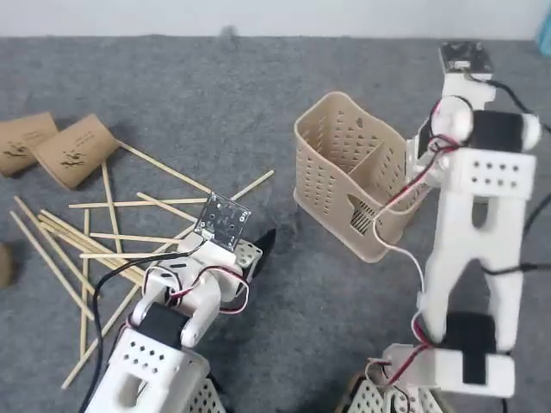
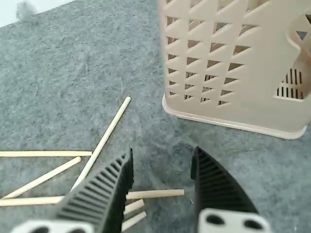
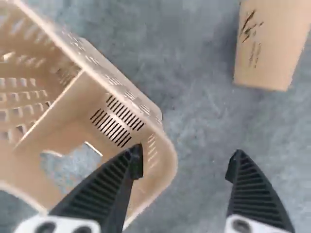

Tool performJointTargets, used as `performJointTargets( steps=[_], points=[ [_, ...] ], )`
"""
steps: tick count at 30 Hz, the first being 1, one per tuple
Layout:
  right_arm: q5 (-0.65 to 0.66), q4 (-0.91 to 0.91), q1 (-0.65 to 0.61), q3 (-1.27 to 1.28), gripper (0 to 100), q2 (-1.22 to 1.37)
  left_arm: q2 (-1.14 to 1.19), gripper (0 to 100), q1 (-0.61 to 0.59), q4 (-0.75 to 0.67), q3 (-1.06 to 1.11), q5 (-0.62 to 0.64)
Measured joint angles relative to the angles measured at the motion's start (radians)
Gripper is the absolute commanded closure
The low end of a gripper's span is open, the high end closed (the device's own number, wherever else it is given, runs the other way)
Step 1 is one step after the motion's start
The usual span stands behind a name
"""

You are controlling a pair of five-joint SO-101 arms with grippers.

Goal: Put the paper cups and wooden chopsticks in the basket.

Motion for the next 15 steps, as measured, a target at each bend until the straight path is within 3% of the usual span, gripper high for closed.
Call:
performJointTargets(
  steps=[10, 15],
  points=[
    [-0.009, -0.051, 0.0, 0.0, 92.6, 0.112, 0.0, 81, 0.0, 0.0, 0.0, 0.0],
    [0.146, -0.121, 0.003, 0.0, 95.8, 0.133, 0.0, 81, 0.0, 0.0, 0.0, 0.0]
  ],
)
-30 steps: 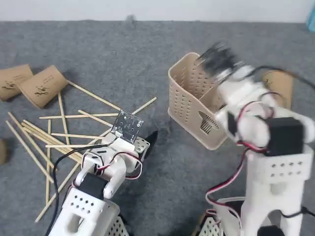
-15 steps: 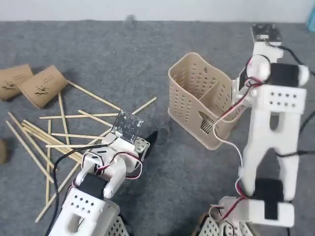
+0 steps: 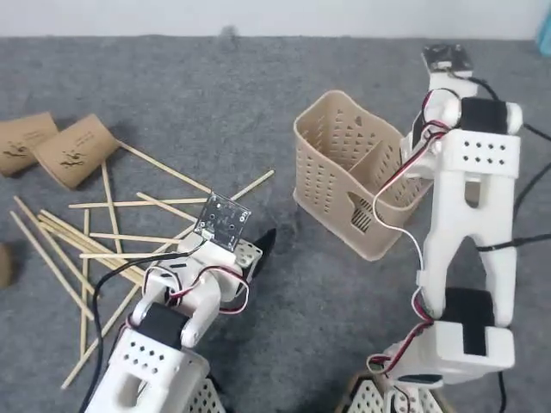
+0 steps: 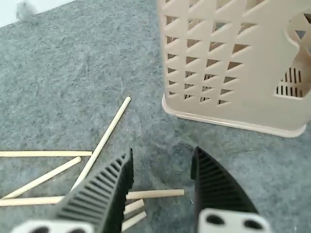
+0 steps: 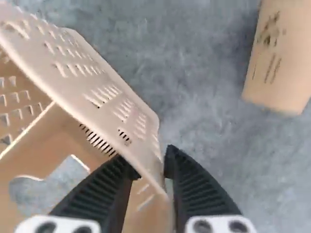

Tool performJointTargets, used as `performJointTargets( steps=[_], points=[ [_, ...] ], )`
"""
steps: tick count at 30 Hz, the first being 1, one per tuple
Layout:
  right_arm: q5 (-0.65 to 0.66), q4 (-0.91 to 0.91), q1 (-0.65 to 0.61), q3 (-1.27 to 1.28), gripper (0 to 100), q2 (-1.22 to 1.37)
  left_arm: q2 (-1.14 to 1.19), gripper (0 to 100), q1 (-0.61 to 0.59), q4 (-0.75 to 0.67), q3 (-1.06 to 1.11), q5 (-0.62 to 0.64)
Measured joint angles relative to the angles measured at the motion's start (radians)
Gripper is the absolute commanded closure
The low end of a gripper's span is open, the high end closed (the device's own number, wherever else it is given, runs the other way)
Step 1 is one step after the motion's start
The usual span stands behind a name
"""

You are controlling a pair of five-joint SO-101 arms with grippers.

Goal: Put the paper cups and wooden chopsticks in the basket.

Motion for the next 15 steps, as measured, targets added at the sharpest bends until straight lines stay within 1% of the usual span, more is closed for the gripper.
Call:
performJointTargets(
  steps=[4, 10, 15],
  points=[
    [0.152, -0.057, 0.0, -0.006, 99.2, 0.026, 0.0, 81, 0.0, 0.0, 0.0, 0.0],
    [0.361, -0.164, 0.0, -0.017, 99.0, 0.06, 0.0, 81, 0.0, 0.0, 0.0, 0.0],
    [0.598, -0.206, -0.021, -0.017, 99.0, 0.061, 0.0, 81, 0.0, 0.0, 0.0, 0.0]
  ],
)
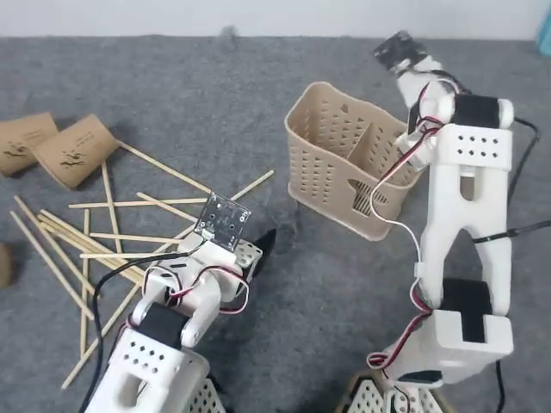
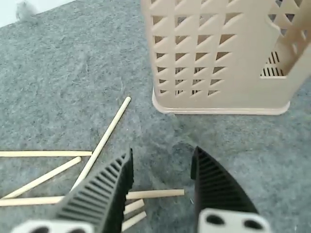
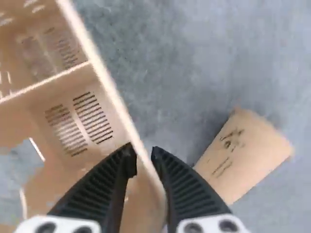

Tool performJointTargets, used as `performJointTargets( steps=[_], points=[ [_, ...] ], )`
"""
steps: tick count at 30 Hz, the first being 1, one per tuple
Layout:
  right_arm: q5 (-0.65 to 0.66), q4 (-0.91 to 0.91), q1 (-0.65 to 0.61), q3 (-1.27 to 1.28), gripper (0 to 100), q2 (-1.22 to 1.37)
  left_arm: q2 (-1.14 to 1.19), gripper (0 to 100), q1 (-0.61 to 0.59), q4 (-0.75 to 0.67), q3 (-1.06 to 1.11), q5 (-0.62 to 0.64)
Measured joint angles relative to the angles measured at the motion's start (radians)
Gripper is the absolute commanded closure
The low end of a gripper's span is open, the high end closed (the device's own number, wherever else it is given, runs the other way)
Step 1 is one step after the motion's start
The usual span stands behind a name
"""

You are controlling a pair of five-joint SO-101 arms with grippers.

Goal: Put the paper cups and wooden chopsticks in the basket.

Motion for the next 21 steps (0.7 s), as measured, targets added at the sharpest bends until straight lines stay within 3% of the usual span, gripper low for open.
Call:
performJointTargets(
  steps=[7, 10, 16, 21],
  points=[
    [0.364, -0.009, -0.031, 0.0, 99.0, 0.0, 0.0, 81, -0.002, 0.0, 0.009, 0.0],
    [0.414, -0.012, -0.046, -0.002, 96.5, 0.0, 0.0, 81, 0.0, -0.005, 0.009, 0.0],
    [0.216, -0.012, -0.049, -0.054, 70.5, 0.005, 0.0, 81, 0.0, -0.006, 0.009, 0.0],
    [-0.015, 0.051, -0.068, -0.15, 74.9, 0.005, 0.0, 81, 0.0, -0.006, 0.009, 0.0]
  ],
)
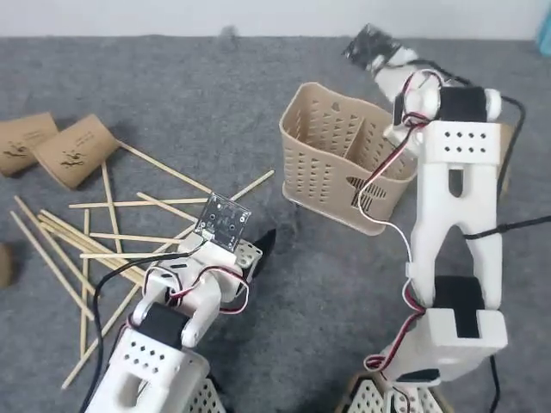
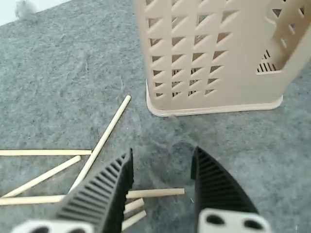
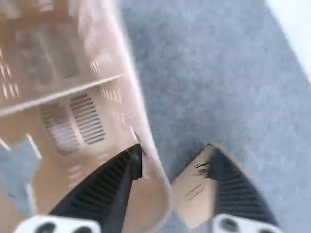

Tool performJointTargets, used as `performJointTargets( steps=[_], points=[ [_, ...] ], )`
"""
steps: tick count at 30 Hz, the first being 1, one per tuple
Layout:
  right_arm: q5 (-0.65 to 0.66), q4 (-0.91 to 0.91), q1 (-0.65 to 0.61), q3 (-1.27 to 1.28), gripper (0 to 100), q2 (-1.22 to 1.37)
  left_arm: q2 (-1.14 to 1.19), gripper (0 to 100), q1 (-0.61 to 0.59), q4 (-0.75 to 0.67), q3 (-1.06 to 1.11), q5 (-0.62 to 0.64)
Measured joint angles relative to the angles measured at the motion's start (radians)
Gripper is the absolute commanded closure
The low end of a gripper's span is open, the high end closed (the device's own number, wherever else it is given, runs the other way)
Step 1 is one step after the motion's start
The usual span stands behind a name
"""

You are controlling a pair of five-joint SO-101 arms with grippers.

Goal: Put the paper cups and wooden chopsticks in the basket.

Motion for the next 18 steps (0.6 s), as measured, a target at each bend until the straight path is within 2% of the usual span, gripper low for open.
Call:
performJointTargets(
  steps=[8, 10, 13, 18],
  points=[
    [-0.483, 0.261, -0.009, -0.235, 77.2, -0.002, 0.0, 81, 0.0, 0.0, 0.0, 0.0],
    [-0.58, 0.275, 0.005, -0.239, 77.2, -0.002, 0.0, 81, 0.0, 0.0, 0.0, 0.0],
    [-0.646, 0.275, 0.048, -0.235, 77.2, -0.002, 0.0, 81, 0.0, 0.0, 0.0, 0.0],
    [-0.671, 0.275, 0.054, -0.118, 77.5, 0.005, 0.0, 81, 0.0, 0.0, 0.0, 0.0]
  ],
)
